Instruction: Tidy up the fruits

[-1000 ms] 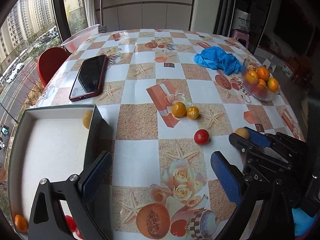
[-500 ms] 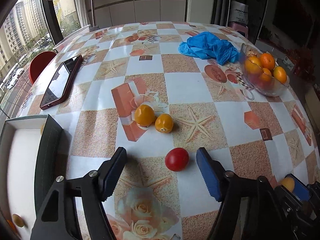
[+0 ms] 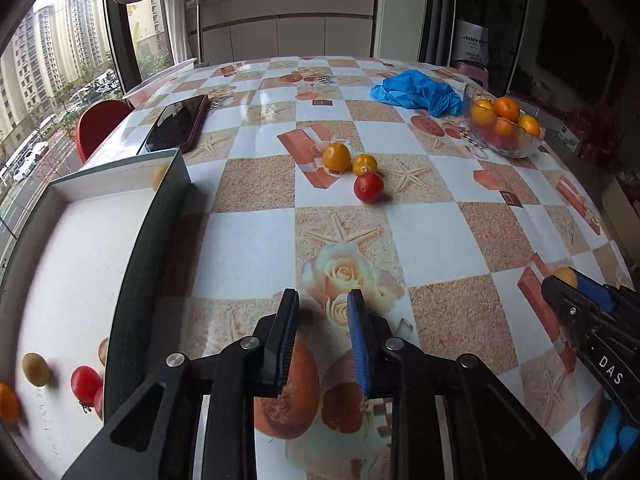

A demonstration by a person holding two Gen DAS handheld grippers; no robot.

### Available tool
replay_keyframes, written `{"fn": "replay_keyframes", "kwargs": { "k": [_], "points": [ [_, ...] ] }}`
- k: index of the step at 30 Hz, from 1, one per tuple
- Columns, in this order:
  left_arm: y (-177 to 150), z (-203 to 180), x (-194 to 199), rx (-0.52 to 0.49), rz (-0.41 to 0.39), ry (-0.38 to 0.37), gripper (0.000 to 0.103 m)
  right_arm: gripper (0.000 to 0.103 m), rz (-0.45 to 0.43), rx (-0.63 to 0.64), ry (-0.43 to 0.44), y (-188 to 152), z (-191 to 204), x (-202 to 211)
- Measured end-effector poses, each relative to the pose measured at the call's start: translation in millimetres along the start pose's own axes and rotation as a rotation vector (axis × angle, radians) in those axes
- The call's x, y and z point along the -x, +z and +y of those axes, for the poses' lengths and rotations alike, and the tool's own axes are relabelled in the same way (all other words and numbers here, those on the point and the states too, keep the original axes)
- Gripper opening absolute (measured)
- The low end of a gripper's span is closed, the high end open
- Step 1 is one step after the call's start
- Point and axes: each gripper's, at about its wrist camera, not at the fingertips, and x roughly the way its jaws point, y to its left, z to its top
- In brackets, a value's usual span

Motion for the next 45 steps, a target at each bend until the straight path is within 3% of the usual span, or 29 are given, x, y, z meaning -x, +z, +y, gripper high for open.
{"fn": "replay_keyframes", "kwargs": {
  "k": [4,6,7,9,16,18,20,21,23,27,37,45],
  "points": [
    [13,-3,-3,-0.002,0.011,-0.045,0.028,0.029,-0.004,-0.020,0.019,-1,-4,2],
    [26,-9,-7,-0.007,0.006,-0.059,0.059,0.029,-0.004,-0.027,0.023,0,-5,1],
    [32,-11,-7,-0.003,-0.014,-0.052,0.084,0.029,-0.005,-0.031,0.026,0,-6,1],
    [44,-16,-7,-0.002,-0.068,-0.033,0.084,0.029,-0.005,-0.038,0.031,0,-7,1],
    [71,-22,-42,0.017,-0.019,-0.008,0.084,0.029,-0.007,-0.054,0.050,0,-10,1],
    [73,-23,-50,0.029,-0.004,-0.009,0.082,0.029,-0.007,-0.057,0.053,0,-10,1],
    [73,-27,-59,0.019,0.029,0.000,0.056,0.029,-0.007,-0.057,0.053,0,-10,1],
    [72,-30,-57,0.000,0.009,0.021,0.053,0.029,-0.007,-0.058,0.053,0,-10,1],
    [70,-35,-56,-0.024,0.003,-0.008,0.021,0.029,-0.007,-0.057,0.052,0,-10,1],
    [55,-33,-44,-0.033,0.004,-0.015,0.021,0.029,-0.006,-0.050,0.044,0,-9,1],
    [-23,5,17,0.028,-0.026,-0.039,0.021,0.029,0.001,-0.005,-0.007,0,0,0],
    [-33,10,23,0.066,-0.053,-0.053,0.021,0.029,0.002,0.013,-0.026,0,3,0]
  ]
}}
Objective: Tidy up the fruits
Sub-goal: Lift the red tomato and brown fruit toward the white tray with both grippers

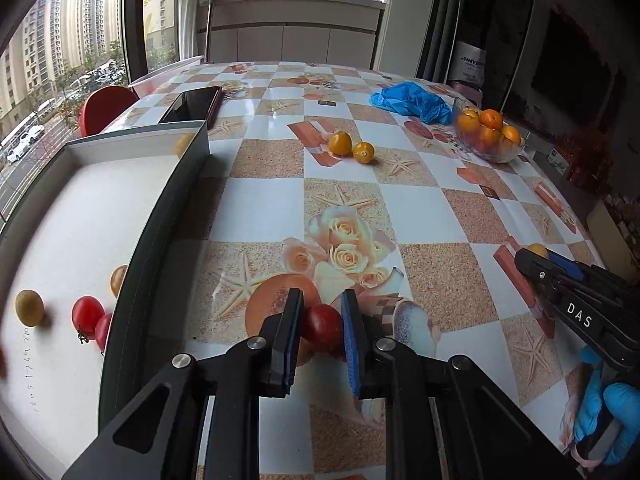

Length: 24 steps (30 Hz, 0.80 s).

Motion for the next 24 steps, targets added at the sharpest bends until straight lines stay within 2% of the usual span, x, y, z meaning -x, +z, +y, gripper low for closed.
{"fn": "replay_keyframes", "kwargs": {
  "k": [24],
  "points": [
    [-0.9,-1.2,0.1,-0.007,-0.004,0.012,0.021,0.029,0.000,0.006,-0.005,-0.3,1.3,0.1]
  ]
}}
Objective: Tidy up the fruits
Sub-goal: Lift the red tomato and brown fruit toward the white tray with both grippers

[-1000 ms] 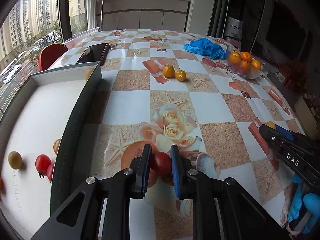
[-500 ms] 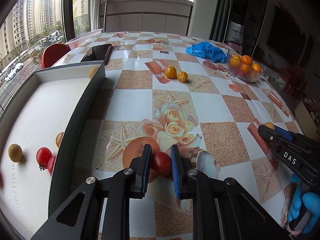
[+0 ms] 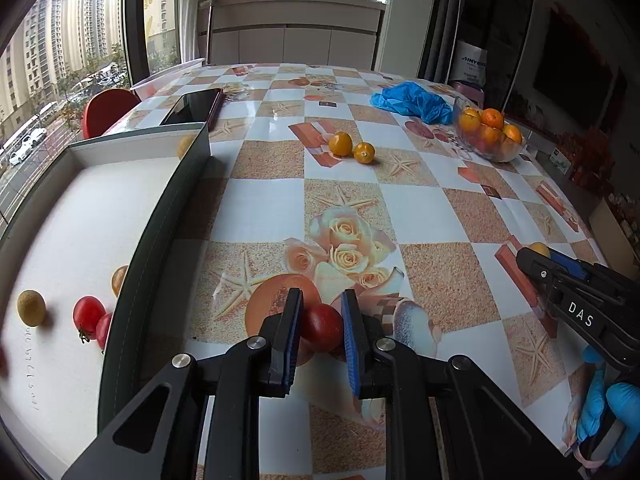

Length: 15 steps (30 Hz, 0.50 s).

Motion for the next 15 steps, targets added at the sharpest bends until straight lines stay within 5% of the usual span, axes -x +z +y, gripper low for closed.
{"fn": "replay_keyframes", "kwargs": {
  "k": [15],
  "points": [
    [8,6,13,0.025,0.064,-0.133,0.021,0.029,0.069,-0.059,0.112,9,2,13]
  ]
}}
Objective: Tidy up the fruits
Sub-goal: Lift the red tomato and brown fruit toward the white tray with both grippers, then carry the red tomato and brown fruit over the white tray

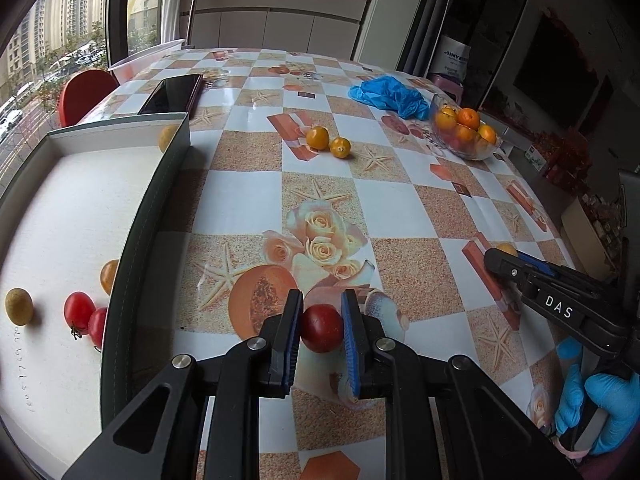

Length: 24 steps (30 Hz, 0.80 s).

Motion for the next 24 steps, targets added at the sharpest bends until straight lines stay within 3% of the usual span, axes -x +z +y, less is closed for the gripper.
{"fn": "replay_keyframes", "kwargs": {
  "k": [8,24],
  "points": [
    [13,20,29,0.022,-0.036,-0.023,0.021,0.029,-0.001,0.037,0.078,14,31,13],
    [22,73,66,0.083,-0.109,0.035,0.021,0.029,0.002,0.174,0.184,31,121,20]
  ]
}}
